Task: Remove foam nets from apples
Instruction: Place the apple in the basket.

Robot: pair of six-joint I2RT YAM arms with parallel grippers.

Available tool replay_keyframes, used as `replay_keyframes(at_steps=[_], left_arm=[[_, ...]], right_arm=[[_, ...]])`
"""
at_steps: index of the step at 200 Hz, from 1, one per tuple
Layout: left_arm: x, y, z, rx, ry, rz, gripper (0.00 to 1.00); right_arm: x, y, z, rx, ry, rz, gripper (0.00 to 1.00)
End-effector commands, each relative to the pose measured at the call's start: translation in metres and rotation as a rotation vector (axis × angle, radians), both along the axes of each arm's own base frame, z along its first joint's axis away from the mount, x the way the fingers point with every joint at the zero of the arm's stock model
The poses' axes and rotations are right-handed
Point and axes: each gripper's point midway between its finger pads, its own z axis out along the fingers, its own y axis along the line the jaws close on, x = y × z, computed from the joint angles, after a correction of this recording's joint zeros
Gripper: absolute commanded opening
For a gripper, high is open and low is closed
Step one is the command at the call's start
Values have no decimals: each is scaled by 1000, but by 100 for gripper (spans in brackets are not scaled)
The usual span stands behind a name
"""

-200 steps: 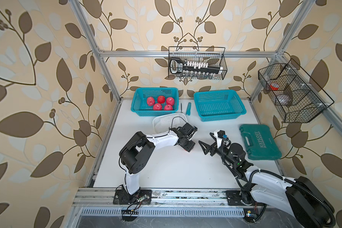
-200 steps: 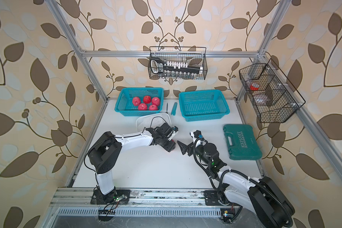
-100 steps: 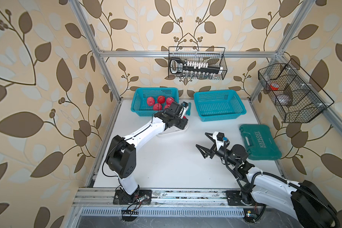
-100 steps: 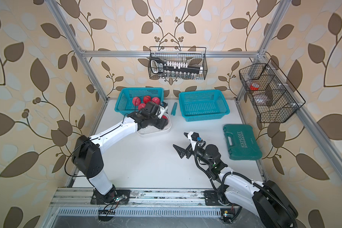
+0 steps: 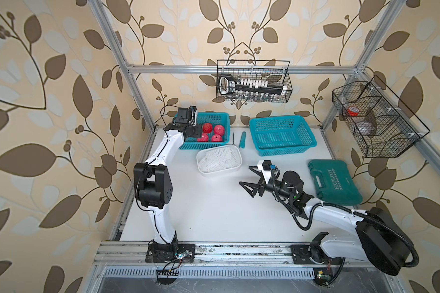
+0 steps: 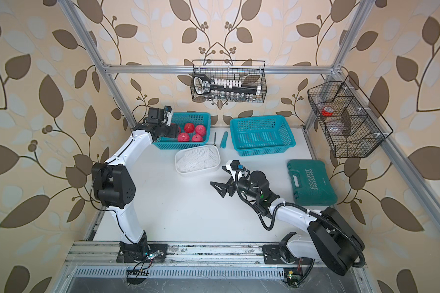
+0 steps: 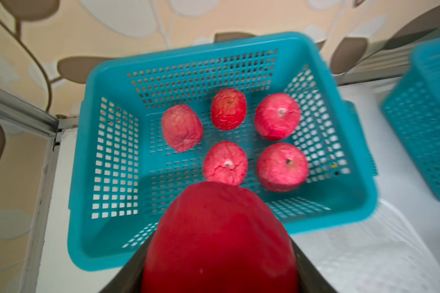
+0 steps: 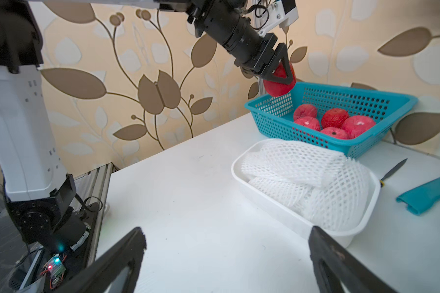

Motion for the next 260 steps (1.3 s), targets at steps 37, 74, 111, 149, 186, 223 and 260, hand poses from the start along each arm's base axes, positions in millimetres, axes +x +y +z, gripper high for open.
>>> replay_keyframes(at_steps=[37, 74, 111, 149, 186, 223, 260], left_arm=[[37, 37, -41, -7, 74, 25, 57], [59, 43, -49, -3, 52, 10, 60], [70, 42, -56, 1, 49, 0, 67], [68, 39, -55, -12, 52, -9, 76], [60, 39, -50, -10, 48, -3, 88], [54, 41, -41, -6, 42, 7, 97], [32, 30, -4, -77, -21, -2, 99]], right_arm=[[-7, 21, -6, -8, 20, 101, 100], [-7, 25, -10, -22, 29, 109, 100], [-6, 27, -10, -29, 29, 116, 99], [-6, 27, -1, -31, 9, 111, 100], [-5, 24, 11, -22, -23, 94, 100], [0, 22, 21, -25, -53, 66, 100], [20, 9, 45, -14, -116, -71, 100]])
